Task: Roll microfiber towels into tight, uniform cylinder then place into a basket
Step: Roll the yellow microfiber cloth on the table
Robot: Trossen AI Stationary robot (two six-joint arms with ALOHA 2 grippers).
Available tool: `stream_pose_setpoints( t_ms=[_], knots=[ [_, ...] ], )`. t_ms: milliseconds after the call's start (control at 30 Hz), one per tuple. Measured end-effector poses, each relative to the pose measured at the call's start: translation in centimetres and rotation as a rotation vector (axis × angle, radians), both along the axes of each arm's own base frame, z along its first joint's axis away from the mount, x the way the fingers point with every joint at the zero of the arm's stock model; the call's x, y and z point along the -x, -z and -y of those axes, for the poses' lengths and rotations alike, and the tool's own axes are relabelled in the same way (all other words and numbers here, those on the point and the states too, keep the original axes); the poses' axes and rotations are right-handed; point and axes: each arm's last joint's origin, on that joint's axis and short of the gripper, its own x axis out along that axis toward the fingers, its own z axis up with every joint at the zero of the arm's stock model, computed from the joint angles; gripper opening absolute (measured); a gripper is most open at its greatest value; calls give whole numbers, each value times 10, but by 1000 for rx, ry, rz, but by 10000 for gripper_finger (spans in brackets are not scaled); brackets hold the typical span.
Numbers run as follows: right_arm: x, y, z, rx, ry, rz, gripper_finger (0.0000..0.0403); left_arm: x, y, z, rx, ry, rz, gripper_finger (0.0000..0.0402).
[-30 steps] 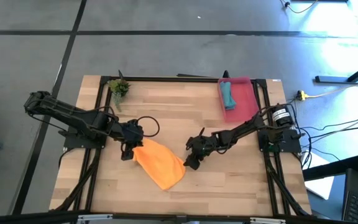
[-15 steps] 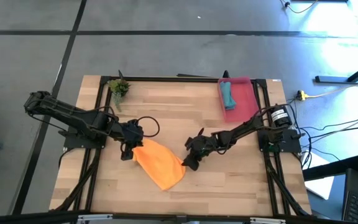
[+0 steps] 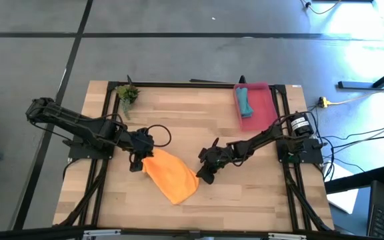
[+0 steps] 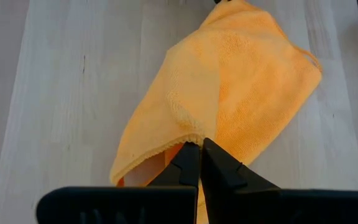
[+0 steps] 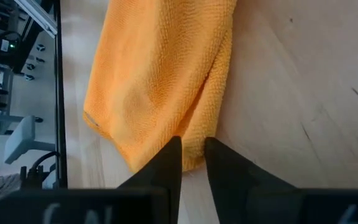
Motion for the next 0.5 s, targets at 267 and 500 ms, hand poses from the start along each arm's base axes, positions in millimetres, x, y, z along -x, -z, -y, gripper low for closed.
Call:
stream_pose_setpoints(
  t_ms=[267,500],
  knots=[
    [0,1,0,3,4,-4,102,0,0,0,0,0,0,0],
    [0,1,0,4,4,-4,140,0,0,0,0,0,0,0]
  ],
)
